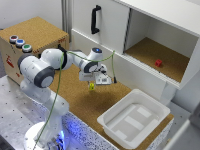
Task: Grasp the yellow block and turn it left
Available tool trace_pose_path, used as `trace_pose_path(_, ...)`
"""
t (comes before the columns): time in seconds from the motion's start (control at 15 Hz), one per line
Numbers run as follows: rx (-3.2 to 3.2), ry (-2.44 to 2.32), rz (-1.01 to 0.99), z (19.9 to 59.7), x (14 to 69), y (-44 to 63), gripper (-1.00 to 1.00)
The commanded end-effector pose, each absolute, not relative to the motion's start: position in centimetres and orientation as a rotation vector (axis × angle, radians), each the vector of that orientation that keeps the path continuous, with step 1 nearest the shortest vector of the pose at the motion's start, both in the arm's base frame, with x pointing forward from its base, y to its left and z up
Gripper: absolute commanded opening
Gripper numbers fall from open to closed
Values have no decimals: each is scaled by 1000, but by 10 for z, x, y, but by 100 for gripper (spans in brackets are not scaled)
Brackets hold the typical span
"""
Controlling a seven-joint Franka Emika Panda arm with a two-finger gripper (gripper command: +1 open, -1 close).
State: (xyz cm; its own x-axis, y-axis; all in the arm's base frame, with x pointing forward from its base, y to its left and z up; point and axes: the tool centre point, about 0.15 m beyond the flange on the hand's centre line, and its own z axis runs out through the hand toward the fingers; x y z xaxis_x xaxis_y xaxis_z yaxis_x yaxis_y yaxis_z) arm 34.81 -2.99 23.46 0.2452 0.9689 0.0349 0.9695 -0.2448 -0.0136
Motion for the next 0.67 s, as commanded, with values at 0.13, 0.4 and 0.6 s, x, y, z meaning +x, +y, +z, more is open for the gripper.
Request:
trace_pose_path(0.13, -2231, -2274, -267, 204, 338, -42, -100)
trace_pose_path(0.4, -2311, -2201, -218, 193, 351, -40, 100)
trace_pose_path(0.6, -2264, -2213, -46, 230, 355, -37, 100)
